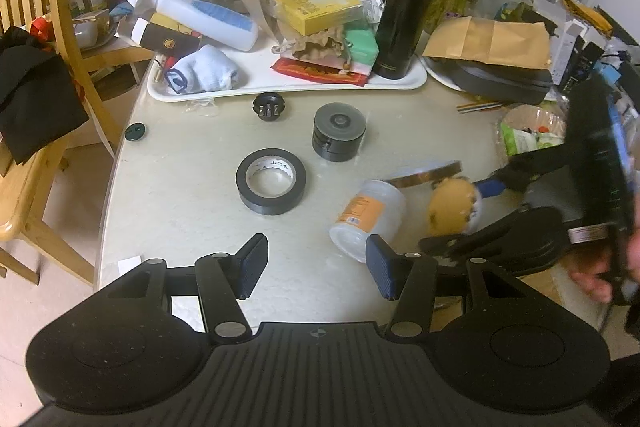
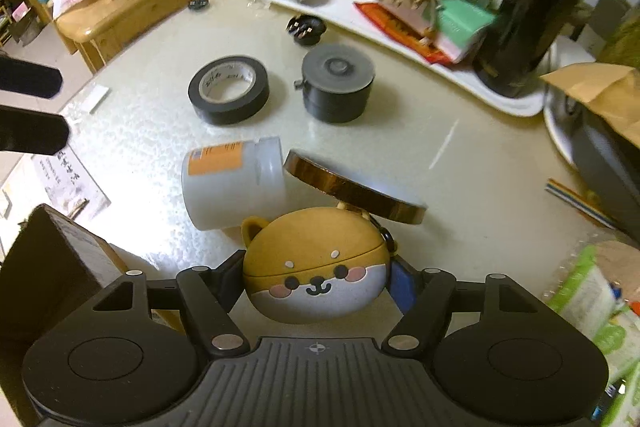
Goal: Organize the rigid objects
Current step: 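Lift the dog-face case with right tool while left tool reaches for white jar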
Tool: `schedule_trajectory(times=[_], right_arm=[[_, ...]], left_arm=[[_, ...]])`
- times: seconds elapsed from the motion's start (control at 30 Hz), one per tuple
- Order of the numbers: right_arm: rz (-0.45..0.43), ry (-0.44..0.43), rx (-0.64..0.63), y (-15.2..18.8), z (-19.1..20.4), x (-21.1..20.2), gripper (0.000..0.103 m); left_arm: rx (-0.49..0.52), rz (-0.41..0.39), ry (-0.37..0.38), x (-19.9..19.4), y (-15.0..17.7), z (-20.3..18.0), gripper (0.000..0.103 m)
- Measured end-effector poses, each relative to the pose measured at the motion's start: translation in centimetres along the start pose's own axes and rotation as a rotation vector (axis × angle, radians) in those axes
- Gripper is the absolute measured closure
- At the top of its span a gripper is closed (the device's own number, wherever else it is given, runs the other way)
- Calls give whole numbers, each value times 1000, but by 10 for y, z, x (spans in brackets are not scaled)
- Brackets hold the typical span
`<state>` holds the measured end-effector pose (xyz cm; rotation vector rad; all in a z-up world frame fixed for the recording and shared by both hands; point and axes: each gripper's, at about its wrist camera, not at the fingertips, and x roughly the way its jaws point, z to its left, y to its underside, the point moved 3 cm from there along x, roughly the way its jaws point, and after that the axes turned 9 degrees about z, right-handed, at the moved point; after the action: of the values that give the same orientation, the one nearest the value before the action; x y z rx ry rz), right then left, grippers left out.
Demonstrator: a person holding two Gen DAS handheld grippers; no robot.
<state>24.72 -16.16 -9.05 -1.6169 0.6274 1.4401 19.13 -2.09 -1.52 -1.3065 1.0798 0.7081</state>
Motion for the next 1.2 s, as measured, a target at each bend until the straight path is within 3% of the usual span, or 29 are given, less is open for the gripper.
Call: schedule_trajectory(times=[0.33,0.63,1.03,1.2], right_arm=[[-71,21,40,15,-2,-48,29],[-140,-30,118,26,-7,-83,29],[-14,-115,169,27,-15,-24,29],[1,-130,166,29,-13,-20,29]], left_arm=[[30,13,-19,6,-1,-1,50],[70,-24,-4,6,-2,-13,50],[77,-26,-17,11,-7,-21,50],[93,-40,-21,13,-8,-22,50]])
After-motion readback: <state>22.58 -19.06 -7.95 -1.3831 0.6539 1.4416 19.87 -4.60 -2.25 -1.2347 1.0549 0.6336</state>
